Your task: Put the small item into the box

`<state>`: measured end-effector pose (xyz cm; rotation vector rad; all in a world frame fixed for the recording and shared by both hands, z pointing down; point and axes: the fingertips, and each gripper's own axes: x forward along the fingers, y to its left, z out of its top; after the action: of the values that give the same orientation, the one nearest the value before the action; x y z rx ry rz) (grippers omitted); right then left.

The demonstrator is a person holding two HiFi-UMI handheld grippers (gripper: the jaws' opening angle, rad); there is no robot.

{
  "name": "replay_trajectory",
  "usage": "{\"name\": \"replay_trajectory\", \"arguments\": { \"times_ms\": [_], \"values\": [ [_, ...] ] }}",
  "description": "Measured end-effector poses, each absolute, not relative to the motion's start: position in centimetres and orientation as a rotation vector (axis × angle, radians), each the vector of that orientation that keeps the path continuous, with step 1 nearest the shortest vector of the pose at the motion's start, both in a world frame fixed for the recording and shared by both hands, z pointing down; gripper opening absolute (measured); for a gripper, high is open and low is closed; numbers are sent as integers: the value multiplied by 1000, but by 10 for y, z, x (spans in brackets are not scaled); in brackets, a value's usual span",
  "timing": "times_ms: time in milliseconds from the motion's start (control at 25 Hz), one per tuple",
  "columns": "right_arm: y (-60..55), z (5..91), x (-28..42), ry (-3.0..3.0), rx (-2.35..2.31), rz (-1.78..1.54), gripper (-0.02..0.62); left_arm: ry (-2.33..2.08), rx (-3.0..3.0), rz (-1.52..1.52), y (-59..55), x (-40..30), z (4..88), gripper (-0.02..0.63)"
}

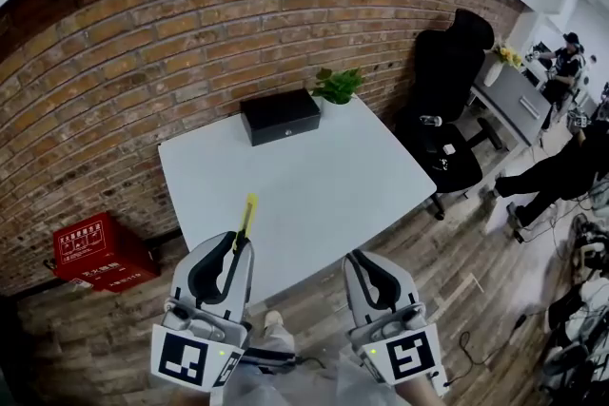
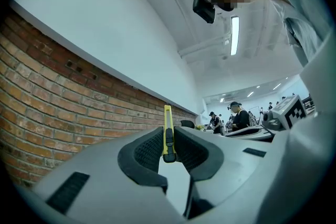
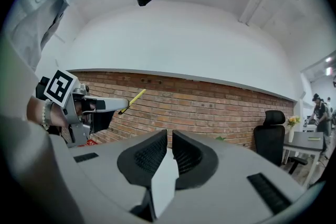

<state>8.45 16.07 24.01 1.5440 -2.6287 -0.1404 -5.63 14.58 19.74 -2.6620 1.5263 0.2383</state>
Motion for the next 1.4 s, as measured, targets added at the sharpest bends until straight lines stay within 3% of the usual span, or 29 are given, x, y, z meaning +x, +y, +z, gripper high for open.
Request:
{"name": "replay_trajectory", "arguments": {
  "times_ms": [600,1400],
  "values": [
    [30,247,51,-2620,1509,-108,58,1562,-2663,216,20,-89,204,75],
    [-41,283,45,-2595,1484,-43,58,1590,-2680,141,-49,-94,240,75]
  ]
}}
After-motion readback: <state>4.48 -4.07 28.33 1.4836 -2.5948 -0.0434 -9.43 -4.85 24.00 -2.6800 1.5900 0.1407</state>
